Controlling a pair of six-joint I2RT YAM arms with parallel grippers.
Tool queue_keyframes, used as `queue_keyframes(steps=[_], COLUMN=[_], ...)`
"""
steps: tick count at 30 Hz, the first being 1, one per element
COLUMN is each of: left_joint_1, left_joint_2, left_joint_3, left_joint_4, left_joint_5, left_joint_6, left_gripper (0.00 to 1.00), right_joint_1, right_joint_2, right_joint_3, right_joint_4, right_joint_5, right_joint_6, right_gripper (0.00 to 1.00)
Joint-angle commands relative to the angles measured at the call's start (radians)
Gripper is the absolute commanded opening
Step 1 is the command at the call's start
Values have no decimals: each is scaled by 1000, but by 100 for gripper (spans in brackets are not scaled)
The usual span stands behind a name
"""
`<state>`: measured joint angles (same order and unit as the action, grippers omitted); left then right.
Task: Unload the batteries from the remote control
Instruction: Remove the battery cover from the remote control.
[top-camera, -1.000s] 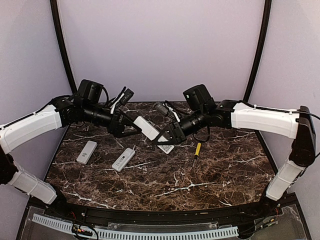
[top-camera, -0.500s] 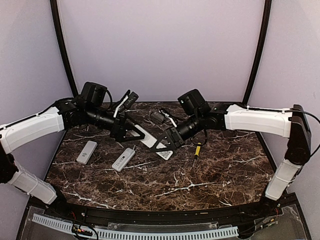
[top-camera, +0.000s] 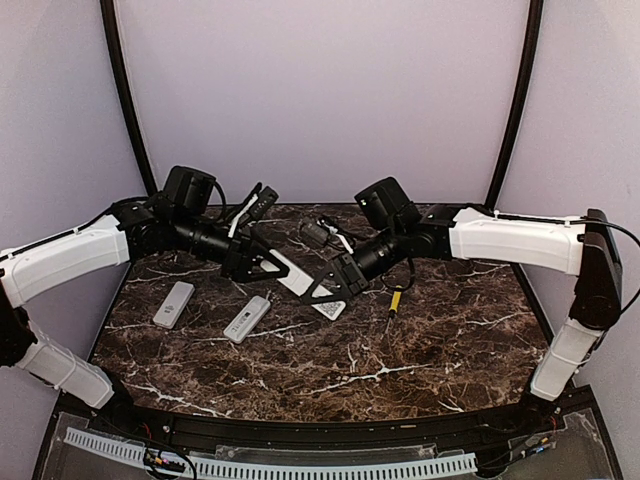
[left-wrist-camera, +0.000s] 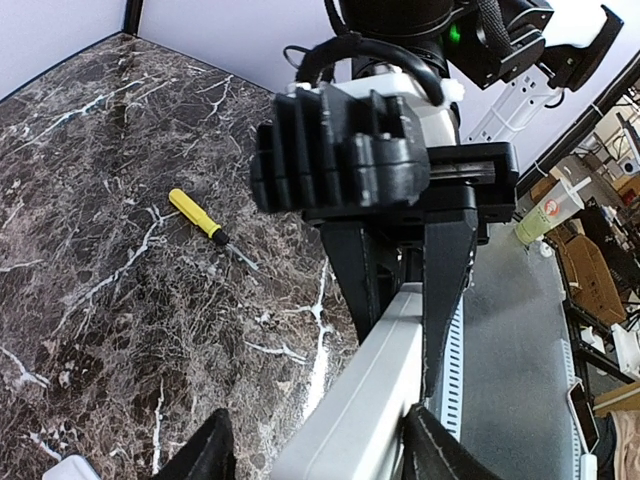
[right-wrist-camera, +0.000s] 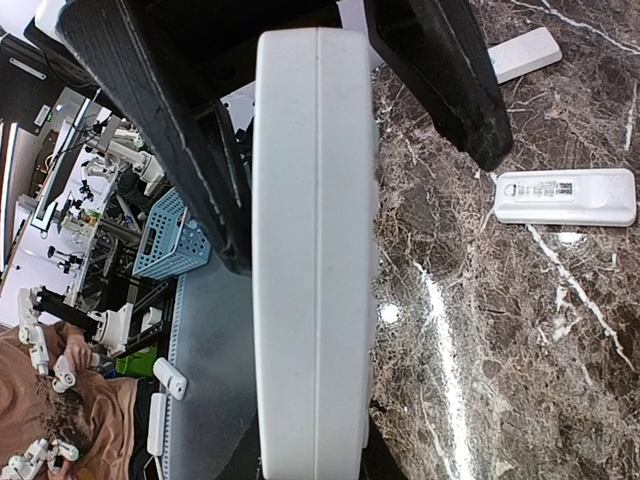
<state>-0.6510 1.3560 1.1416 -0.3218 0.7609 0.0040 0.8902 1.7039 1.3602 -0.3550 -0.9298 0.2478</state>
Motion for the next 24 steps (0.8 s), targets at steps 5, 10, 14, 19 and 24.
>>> queue_keyframes(steps=[5, 10, 14, 19, 24], left_joint_1=[-3, -4, -3, -1, 11], left_joint_2=[1, -1, -7, -8, -7], left_joint_3=[-17, -20, -20, -20, -15], left_joint_4=[8, 1, -12, -24, -38], left_joint_5=[-33, -42, -63, -69, -56], left_joint_6=[1, 8, 20, 32, 37], left_gripper=[46, 43, 43, 41, 40], right_joint_1=[13, 13, 13, 13, 13], right_joint_2=[0, -17, -33, -54, -65], right_joint_3=[20, 12, 2, -15, -27], right_joint_4=[4, 9, 11, 14, 19], right_joint_5=[-18, -18, -18, -14, -14], right_joint_6=[-16, -15, -13, -13, -10], right_gripper=[0, 0, 0, 0, 0])
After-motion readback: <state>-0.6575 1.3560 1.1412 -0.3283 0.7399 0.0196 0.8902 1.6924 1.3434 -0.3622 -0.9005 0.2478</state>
